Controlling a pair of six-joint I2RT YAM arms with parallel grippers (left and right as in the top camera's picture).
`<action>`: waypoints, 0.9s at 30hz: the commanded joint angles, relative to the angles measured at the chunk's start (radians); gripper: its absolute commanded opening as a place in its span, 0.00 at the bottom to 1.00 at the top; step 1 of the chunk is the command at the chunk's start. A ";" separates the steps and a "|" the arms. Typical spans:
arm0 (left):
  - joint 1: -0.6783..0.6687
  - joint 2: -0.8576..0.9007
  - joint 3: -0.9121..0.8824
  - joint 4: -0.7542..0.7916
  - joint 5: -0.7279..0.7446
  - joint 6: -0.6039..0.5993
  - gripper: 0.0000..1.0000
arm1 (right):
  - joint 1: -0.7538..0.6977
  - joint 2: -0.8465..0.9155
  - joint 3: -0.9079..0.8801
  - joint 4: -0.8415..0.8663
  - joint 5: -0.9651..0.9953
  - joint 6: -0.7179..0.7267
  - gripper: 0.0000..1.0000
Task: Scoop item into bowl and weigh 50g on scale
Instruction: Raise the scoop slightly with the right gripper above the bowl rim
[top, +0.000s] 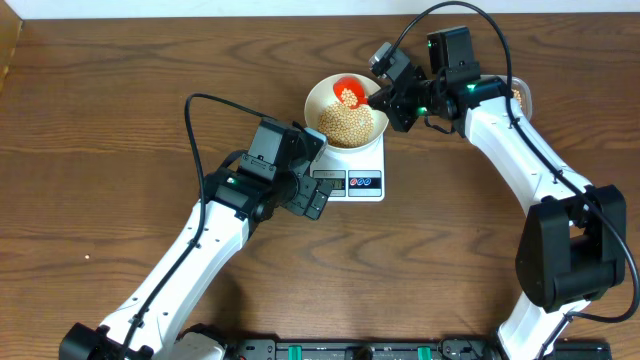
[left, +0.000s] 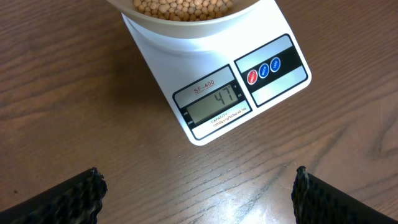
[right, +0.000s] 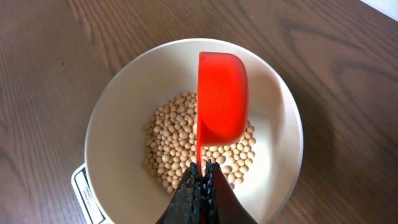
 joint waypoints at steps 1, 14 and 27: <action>-0.002 0.004 0.010 -0.003 -0.006 0.016 0.98 | -0.003 -0.008 0.003 0.000 -0.003 -0.010 0.01; -0.002 0.004 0.010 -0.003 -0.006 0.016 0.98 | -0.072 -0.008 0.003 0.035 -0.244 0.236 0.01; -0.002 0.004 0.010 -0.003 -0.006 0.016 0.98 | -0.119 -0.008 0.003 0.064 -0.316 0.282 0.01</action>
